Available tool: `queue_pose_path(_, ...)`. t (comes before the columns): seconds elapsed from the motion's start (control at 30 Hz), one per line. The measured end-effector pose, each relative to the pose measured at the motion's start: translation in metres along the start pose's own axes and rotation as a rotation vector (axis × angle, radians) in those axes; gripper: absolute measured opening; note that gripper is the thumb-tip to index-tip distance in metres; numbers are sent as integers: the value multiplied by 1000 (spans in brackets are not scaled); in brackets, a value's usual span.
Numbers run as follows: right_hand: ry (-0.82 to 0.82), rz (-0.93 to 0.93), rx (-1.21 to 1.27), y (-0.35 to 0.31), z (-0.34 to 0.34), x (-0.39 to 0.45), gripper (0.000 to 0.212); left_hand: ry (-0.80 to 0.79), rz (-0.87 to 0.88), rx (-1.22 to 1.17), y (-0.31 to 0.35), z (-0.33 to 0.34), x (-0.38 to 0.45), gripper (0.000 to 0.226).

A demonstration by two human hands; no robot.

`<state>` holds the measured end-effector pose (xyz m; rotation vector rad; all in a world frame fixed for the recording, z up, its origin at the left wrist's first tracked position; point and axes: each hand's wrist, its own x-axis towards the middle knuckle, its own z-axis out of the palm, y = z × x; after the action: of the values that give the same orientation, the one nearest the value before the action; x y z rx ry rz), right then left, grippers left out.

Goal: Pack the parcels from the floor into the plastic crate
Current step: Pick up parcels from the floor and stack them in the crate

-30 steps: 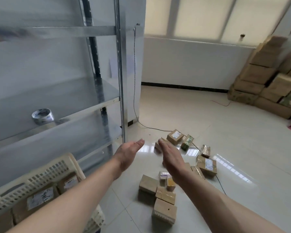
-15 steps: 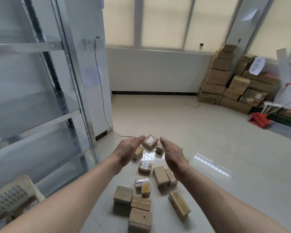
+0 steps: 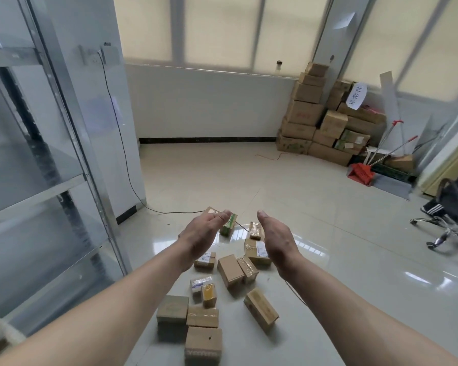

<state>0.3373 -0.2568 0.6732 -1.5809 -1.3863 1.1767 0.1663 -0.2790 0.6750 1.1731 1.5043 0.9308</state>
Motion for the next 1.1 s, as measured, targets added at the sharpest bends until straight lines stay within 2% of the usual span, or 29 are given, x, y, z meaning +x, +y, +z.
queue_pose_path(0.1, 22, -3, 13, 4, -9, 7, 47, -23, -3, -22, 4, 9, 10, 47)
queue_pose_path(0.2, 37, 13, 49, 9, -19, 22, 45, -27, 11, -10, 10, 20, 25, 32)
queue_pose_path(0.33, 35, 33, 51, 17, -38, 49, 46, -26, 17, -18, 17, 42, 51, 47)
queue_pose_path(0.43, 24, 49, 69, 26, -59, 77, 47, -27, 1, 15, 26, 63, 74, 51)
queue_pose_path(0.83, -30, 84, 35, 57, -174, 196, 49, 86, -80, 48, 72, 171, 167, 49)
queue_pose_path(1.1, -33, 95, 76, 66, -208, 257, 46, 75, -128, 43, 84, 209, 224, 44)
